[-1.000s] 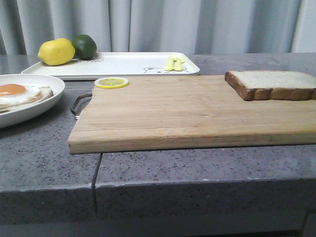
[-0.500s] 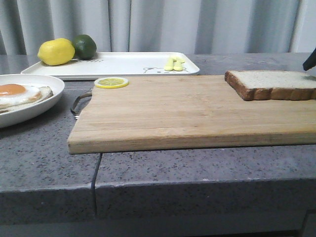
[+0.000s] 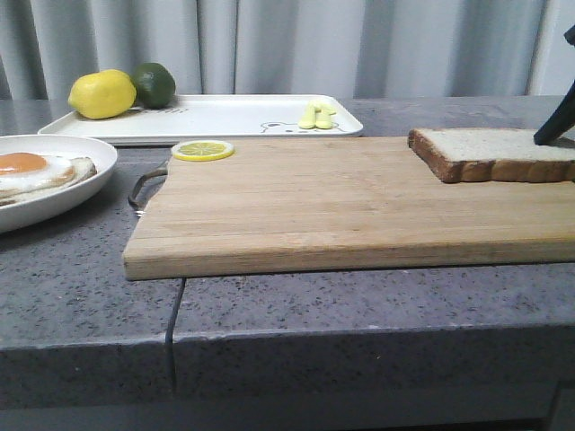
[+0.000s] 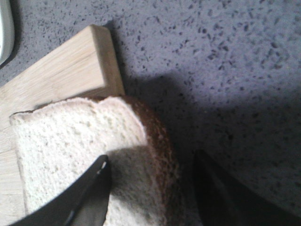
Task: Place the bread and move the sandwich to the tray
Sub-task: 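Grasp the edge of the white bread slice with the right gripper, then lift the bread and carry it over the egg toast on the plate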
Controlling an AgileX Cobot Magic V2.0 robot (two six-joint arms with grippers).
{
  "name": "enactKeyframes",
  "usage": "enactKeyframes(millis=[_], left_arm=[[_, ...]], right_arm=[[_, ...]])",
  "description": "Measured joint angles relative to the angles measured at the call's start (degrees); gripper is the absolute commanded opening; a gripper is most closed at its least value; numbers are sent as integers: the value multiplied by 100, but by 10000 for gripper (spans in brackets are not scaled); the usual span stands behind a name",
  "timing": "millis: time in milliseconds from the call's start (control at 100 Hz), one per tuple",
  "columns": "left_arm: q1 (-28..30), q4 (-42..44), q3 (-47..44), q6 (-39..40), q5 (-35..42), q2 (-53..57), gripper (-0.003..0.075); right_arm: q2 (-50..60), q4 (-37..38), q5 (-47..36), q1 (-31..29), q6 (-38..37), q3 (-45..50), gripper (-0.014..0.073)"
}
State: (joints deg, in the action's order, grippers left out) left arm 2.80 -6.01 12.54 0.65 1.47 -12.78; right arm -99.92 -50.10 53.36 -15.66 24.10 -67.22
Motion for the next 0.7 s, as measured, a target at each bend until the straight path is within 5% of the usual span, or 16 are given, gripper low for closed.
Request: enactKeyframes(millis=[240, 700], left_arm=[[0, 0, 0, 0, 0, 0, -20], [0, -13, 0, 0, 0, -9, -20]], right_arm=[[-40, -180, 134, -13, 65, -34, -79], [290, -762, 697, 153, 132, -421, -63]])
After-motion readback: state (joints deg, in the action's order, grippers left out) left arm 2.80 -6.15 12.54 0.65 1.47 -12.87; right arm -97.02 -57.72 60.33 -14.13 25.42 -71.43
